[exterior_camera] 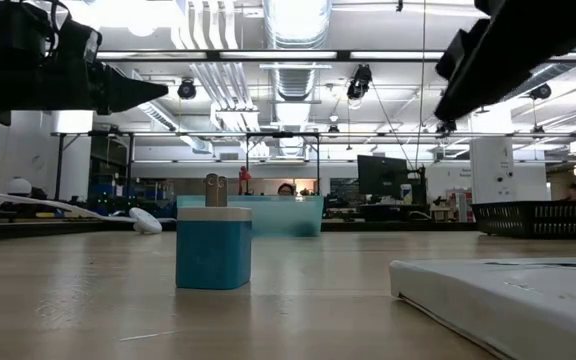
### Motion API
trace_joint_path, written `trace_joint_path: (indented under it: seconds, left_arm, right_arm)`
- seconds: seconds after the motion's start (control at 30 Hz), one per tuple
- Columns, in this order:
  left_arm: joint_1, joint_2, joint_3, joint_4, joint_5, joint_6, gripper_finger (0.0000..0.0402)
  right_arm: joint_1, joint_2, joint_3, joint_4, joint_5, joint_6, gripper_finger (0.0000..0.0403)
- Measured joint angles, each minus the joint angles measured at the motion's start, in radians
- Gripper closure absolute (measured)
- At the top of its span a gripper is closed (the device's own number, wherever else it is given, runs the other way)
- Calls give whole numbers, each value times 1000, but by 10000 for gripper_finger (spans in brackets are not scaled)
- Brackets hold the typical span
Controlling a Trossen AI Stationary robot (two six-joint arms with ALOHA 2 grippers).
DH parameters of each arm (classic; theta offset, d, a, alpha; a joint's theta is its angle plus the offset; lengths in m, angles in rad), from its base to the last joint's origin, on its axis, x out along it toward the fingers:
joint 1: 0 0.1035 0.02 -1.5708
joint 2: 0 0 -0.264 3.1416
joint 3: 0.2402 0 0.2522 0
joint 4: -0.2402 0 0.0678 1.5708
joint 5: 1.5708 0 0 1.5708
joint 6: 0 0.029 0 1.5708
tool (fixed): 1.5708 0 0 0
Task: Pick and place items into bin
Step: Put the card reader box into the top black bin
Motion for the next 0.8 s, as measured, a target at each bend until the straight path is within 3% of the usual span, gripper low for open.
trace_joint_path:
  seconds: [0.27, 0.43, 0.57, 0.8]
  left_arm:
    - [0, 0, 0, 5, -2, 0, 386]
    - [0, 0, 0, 7, -2, -1, 386]
    - [0, 1, 0, -8, -1, -1, 386]
    - [0, 5, 1, -8, -1, 19, 386]
  right_arm:
    - [6, 205, 206, -16, -124, -14, 270]
    - [11, 314, 375, -205, -127, -23, 261]
    - [16, 383, 482, -325, -125, 16, 232]
    - [25, 449, 578, -320, -120, 46, 171]
